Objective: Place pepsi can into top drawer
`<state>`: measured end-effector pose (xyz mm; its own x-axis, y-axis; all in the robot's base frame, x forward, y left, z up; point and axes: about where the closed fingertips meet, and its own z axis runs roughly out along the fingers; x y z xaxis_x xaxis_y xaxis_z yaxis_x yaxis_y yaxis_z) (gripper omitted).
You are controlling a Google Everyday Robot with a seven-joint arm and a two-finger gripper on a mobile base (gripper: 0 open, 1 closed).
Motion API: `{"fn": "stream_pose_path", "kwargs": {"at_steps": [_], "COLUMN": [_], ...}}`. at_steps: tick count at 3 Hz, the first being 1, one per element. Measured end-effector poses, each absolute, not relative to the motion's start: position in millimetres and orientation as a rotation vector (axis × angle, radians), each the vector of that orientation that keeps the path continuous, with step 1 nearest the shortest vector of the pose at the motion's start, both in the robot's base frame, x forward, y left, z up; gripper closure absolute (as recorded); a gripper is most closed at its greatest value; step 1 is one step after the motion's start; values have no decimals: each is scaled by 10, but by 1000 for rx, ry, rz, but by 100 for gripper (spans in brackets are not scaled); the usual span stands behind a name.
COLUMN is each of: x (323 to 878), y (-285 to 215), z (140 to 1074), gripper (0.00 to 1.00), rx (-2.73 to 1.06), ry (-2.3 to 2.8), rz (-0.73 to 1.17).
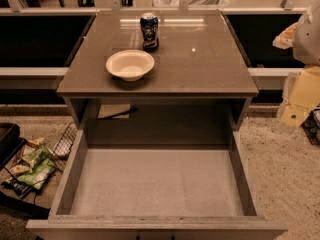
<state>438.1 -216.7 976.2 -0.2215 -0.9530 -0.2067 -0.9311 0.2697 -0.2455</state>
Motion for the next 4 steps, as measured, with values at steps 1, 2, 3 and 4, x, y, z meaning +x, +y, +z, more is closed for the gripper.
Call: {"fn": "stream_pose_path", "kwargs": {"at_steps": [1,2,3,4], "x": [4382,4481,4919,5576], "y": [-2166,-2165,-2174,-2042], "z": [9762,9787,9864,10001], "gripper": [0,0,0,0], "rx": [-1725,-1698,-1608,-1454], "ry": [2232,2200,2089,1925], "rz": [-98,-91,-13,147]}}
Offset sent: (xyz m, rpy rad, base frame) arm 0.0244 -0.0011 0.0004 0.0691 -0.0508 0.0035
